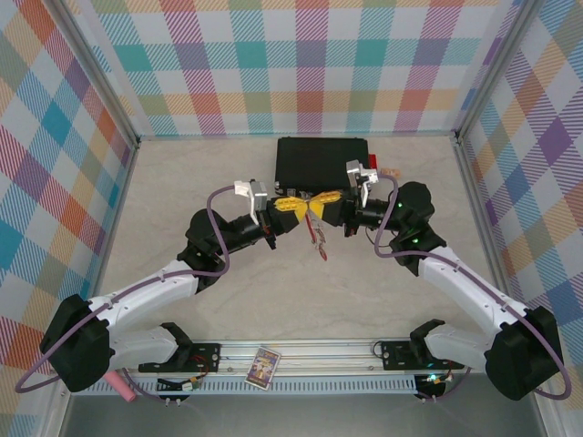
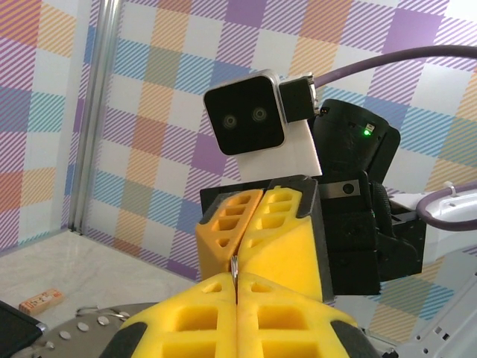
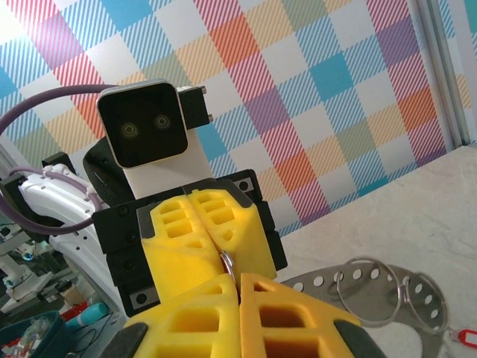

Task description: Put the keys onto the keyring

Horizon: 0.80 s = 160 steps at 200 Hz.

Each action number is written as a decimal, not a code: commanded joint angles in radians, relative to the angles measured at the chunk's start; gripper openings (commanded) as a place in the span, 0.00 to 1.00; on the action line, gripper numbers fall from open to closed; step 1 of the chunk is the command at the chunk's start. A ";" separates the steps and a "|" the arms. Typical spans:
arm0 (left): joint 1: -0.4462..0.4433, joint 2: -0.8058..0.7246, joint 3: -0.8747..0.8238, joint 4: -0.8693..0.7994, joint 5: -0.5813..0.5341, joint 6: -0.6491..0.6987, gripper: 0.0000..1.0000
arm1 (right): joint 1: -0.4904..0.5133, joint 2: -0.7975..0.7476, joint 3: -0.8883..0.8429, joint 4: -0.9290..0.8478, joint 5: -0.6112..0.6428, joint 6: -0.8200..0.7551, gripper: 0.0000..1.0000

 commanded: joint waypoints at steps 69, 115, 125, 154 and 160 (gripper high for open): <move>-0.003 -0.019 0.049 -0.154 0.022 0.068 0.22 | -0.009 -0.047 0.039 -0.181 -0.014 -0.154 0.00; 0.042 -0.061 0.135 -0.478 0.085 0.183 0.24 | -0.013 -0.057 0.069 -0.430 -0.021 -0.369 0.00; 0.044 -0.062 0.165 -0.569 0.087 0.227 0.24 | -0.013 -0.054 0.077 -0.487 -0.017 -0.416 0.00; 0.046 -0.061 0.220 -0.734 0.078 0.304 0.24 | -0.013 -0.054 0.098 -0.615 -0.006 -0.529 0.00; 0.047 -0.059 0.232 -0.766 0.079 0.316 0.24 | -0.013 -0.052 0.102 -0.629 -0.005 -0.539 0.00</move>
